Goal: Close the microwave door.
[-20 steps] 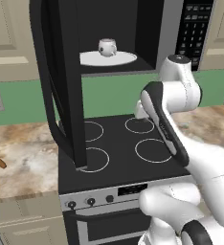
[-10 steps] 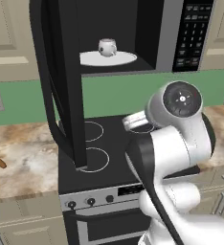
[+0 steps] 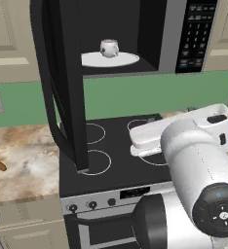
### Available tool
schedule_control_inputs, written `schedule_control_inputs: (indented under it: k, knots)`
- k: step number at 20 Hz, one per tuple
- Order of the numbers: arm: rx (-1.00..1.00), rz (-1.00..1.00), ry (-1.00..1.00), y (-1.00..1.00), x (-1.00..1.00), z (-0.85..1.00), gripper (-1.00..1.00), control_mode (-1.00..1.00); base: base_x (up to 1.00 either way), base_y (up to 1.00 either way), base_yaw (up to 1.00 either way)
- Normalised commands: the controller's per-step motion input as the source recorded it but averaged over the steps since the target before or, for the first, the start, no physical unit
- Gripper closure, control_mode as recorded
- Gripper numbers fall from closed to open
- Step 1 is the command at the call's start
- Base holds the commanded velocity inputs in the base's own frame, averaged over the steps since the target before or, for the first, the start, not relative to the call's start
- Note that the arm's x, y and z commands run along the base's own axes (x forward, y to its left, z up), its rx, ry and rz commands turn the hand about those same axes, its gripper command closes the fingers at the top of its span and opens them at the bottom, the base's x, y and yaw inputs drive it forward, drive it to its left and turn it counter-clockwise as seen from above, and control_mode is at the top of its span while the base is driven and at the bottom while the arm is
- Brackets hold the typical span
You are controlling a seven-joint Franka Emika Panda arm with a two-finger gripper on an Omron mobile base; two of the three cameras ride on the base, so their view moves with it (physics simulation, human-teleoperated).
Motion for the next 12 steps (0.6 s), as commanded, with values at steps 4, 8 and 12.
schedule_control_inputs:
  k: [4, 8, 12]
  knots:
    - [-0.41, -0.03, -0.26, 1.00, -1.00, 0.26, -1.00, -1.00, 0.00, 0.00, 0.00]
    - [-0.27, -0.18, -0.27, 1.00, -1.00, 0.12, -1.00, -1.00, 0.00, 0.00, 0.00]
    - [-0.10, -0.21, -0.26, 1.00, -0.56, 0.11, -1.00, -1.00, 0.00, 0.00, 0.00]
